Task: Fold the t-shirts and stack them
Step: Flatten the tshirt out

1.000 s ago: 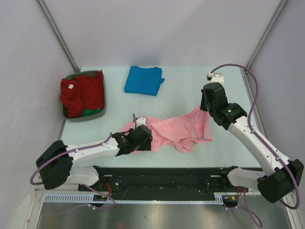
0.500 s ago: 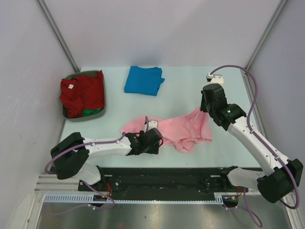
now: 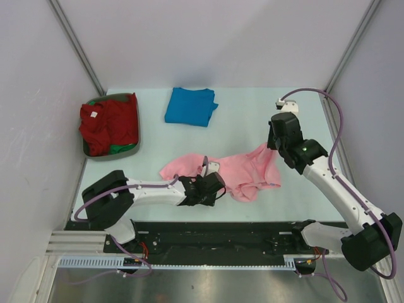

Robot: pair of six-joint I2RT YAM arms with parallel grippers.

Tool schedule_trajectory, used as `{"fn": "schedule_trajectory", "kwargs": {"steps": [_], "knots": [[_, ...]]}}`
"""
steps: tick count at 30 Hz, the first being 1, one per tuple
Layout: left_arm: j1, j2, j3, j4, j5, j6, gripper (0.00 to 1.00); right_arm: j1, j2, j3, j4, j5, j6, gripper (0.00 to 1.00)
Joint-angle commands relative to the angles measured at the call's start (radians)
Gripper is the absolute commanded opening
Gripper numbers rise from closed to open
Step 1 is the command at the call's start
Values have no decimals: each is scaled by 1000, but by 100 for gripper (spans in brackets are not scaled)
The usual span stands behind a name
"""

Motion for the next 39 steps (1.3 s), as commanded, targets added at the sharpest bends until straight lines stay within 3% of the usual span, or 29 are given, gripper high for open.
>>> {"fn": "schedule_trajectory", "kwargs": {"steps": [1,3,4,6,7,11,15,19,24,31,39], "knots": [[-9,28,20,21,-4,0,42,-8,-37,-9,30,-8,5,0],[-9,31,17,24,-3,-3,31,-13,-42,-15,32,-9,5,0],[-9,30,10,27,-3,-8,20,-13,-43,-15,33,-9,5,0],[-9,30,6,28,-3,-9,11,-15,-45,-17,32,-12,7,0],[-9,27,3,28,-3,-11,0,-15,-47,-17,32,-12,8,0],[-9,-44,4,-7,-13,-11,0,-15,-59,-17,35,-15,4,0],[-7,-221,79,-129,-46,37,0,-15,-97,-14,56,-46,-2,0],[-4,-409,252,-312,-127,90,0,-15,-189,0,122,-103,-22,0],[45,-645,409,-407,-178,199,0,-15,-355,69,156,-173,-70,0],[46,-836,605,-388,-162,371,0,-13,-528,181,222,-382,-82,0],[46,-1006,664,-265,35,466,0,-16,-582,446,213,-584,-53,0]]}}
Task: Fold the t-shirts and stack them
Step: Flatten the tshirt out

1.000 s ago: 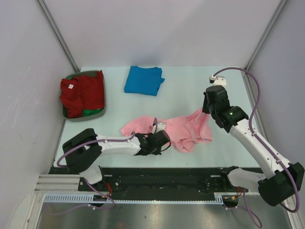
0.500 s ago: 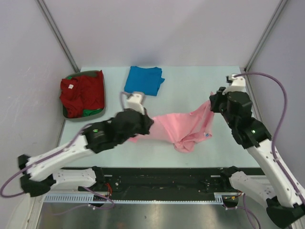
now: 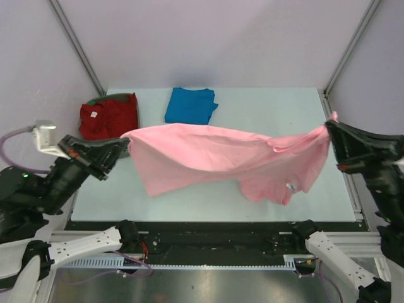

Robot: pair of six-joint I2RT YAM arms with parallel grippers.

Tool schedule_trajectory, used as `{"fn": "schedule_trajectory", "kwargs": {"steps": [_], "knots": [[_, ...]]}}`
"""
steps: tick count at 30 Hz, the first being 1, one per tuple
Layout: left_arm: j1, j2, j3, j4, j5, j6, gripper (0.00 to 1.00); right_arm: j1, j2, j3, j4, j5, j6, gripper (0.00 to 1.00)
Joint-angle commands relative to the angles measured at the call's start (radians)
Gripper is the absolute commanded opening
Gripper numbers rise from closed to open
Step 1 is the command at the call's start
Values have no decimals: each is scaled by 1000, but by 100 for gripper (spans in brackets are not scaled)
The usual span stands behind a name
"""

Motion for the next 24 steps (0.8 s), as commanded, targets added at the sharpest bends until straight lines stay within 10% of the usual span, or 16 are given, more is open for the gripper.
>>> {"fn": "schedule_trajectory", "kwargs": {"steps": [1,10,24], "knots": [[3,-45,35,103,162,89,0,-7,4,195,28,-141,17,0],[3,-59,6,147,77,116,0,-50,101,334,-51,-155,34,0],[92,-60,-674,369,-115,-21,0,-52,167,-282,106,132,45,0]]}}
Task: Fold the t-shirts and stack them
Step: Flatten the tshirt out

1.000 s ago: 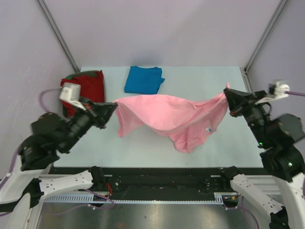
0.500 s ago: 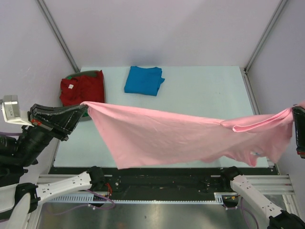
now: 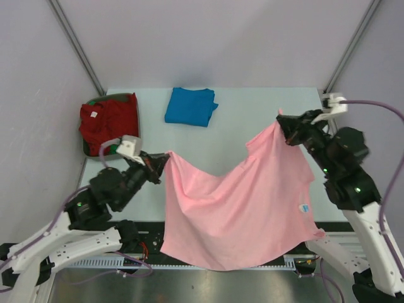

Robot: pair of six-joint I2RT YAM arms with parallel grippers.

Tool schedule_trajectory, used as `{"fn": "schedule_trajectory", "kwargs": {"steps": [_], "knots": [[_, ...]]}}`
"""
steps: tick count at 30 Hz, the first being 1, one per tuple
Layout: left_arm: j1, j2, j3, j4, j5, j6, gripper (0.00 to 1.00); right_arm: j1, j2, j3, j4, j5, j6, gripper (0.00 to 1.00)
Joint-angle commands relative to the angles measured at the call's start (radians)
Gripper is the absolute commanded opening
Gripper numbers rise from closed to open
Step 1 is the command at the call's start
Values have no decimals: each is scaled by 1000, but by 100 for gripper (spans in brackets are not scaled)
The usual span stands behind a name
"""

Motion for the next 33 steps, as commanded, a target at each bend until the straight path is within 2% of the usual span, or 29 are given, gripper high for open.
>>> {"fn": "schedule_trajectory", "kwargs": {"steps": [1,3,6,11,15,19,23,27,33], "knots": [[111,15,-214,156,20,-102,0,-6,24,-168,105,150,13,0],[220,32,-327,235,80,-151,0,-13,66,-230,162,199,31,0],[369,92,-409,307,189,-214,0,-54,146,-313,226,229,73,0],[547,262,-406,377,279,-251,0,-146,310,-359,329,253,111,0],[618,420,-353,465,305,-251,0,-189,453,-357,485,249,120,0],[720,557,-291,513,359,-265,0,-247,605,-324,551,229,153,0],[815,693,-201,516,387,-291,0,-281,689,-287,588,230,163,0],[851,787,-78,489,382,-283,0,-296,763,-236,614,227,163,0],[889,913,29,493,402,-266,0,-307,866,-141,653,219,162,0]]}}
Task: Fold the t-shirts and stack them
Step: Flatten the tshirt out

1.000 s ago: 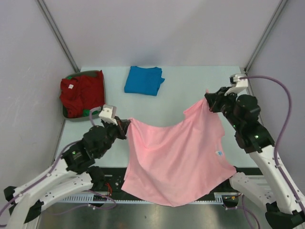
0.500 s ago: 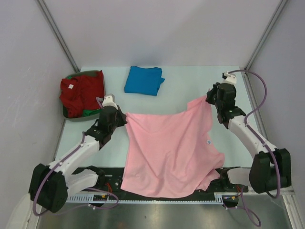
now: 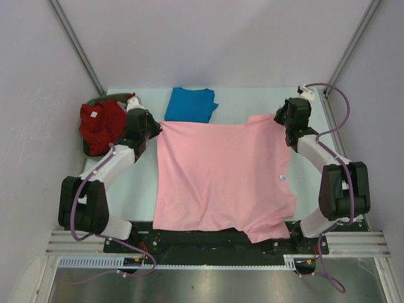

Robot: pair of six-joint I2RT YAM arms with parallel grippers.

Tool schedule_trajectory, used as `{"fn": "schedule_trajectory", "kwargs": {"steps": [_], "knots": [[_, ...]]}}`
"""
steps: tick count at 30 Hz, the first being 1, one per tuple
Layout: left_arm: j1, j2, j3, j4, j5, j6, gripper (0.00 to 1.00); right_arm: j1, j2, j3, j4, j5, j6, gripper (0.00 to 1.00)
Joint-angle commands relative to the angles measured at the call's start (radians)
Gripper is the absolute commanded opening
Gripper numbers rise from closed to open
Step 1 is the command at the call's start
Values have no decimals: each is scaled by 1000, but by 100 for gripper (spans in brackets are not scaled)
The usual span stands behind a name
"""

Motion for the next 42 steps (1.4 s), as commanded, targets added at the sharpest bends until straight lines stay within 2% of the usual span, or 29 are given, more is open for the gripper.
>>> {"fn": "schedule_trajectory", "kwargs": {"steps": [1,12,16,26,27,28,29,30,31,37,42], "knots": [[31,97,102,27,17,4,0,-13,73,118,99,5,5,0],[80,283,238,50,44,2,0,-9,290,362,106,-163,-18,0],[88,335,299,41,51,13,0,-3,361,465,72,-192,-32,0],[108,401,410,36,63,29,0,26,456,574,87,-215,-72,0],[110,408,419,38,63,29,0,26,479,603,76,-216,-74,3],[110,424,427,33,63,30,9,26,496,620,58,-225,-72,20],[110,435,434,3,42,26,62,30,508,637,23,-226,-70,65],[110,444,456,-22,28,16,93,31,516,644,12,-215,-69,99],[110,446,459,-56,11,-5,100,34,516,637,10,-184,-66,100],[108,264,280,-2,3,-73,100,34,357,442,85,-91,-61,100],[65,114,159,-102,5,-108,100,75,248,375,-89,-5,-67,100]]}}
